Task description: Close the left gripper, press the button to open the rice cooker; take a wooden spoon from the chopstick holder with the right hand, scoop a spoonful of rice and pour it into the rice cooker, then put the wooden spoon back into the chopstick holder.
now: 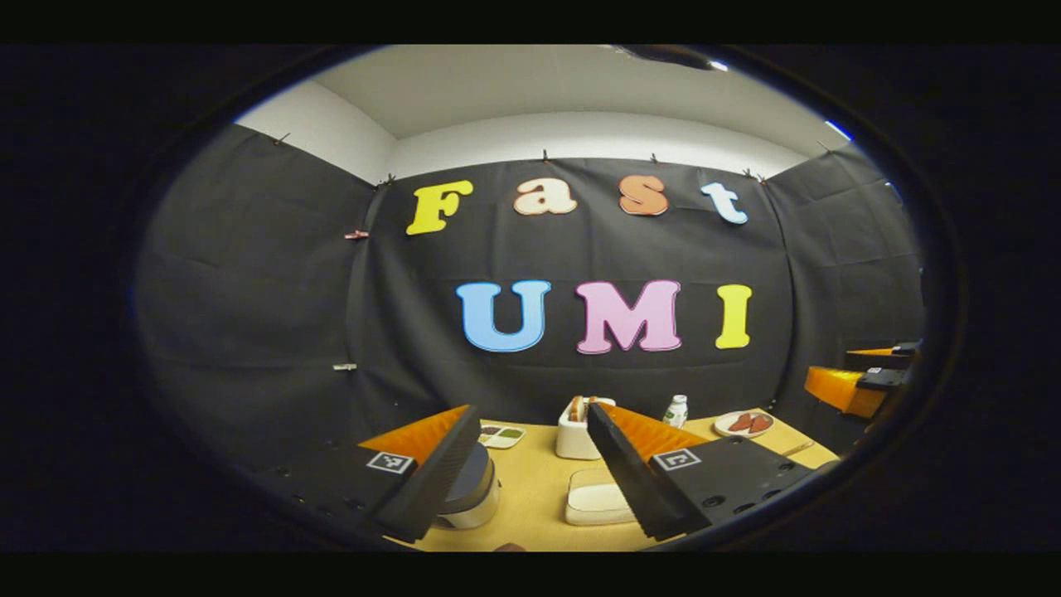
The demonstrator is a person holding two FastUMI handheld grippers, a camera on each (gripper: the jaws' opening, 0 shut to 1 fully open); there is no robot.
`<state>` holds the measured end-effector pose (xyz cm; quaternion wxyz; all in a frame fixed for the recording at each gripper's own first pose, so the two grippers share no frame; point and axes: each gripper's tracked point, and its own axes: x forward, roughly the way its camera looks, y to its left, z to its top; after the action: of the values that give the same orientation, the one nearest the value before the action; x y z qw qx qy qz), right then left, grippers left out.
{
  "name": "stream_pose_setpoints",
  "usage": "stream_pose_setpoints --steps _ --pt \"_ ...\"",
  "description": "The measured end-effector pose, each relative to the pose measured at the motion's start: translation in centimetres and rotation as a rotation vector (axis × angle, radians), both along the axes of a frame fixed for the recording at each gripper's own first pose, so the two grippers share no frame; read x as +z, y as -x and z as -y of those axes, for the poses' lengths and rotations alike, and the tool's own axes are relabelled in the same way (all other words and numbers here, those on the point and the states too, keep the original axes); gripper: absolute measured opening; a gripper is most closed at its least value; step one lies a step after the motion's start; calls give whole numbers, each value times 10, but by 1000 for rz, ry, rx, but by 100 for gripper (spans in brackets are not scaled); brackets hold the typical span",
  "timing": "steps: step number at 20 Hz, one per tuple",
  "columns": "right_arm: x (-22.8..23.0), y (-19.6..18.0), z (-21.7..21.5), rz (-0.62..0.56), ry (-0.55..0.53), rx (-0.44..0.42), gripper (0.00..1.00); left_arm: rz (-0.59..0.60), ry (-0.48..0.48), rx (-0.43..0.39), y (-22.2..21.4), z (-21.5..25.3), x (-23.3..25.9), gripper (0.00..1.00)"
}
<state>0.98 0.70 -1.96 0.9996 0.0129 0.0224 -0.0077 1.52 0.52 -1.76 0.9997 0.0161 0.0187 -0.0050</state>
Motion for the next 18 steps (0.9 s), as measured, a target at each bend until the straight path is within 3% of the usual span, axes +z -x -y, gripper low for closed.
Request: stream_pose_setpoints --steps 9,18 --pt "-1 0 -27 2 16 26 92 -9 35 -5 -3 -20 -5 92" --pt "-5 -3 -44 -8 30 27 93 -33 51 22 -16 -57 -18 87"
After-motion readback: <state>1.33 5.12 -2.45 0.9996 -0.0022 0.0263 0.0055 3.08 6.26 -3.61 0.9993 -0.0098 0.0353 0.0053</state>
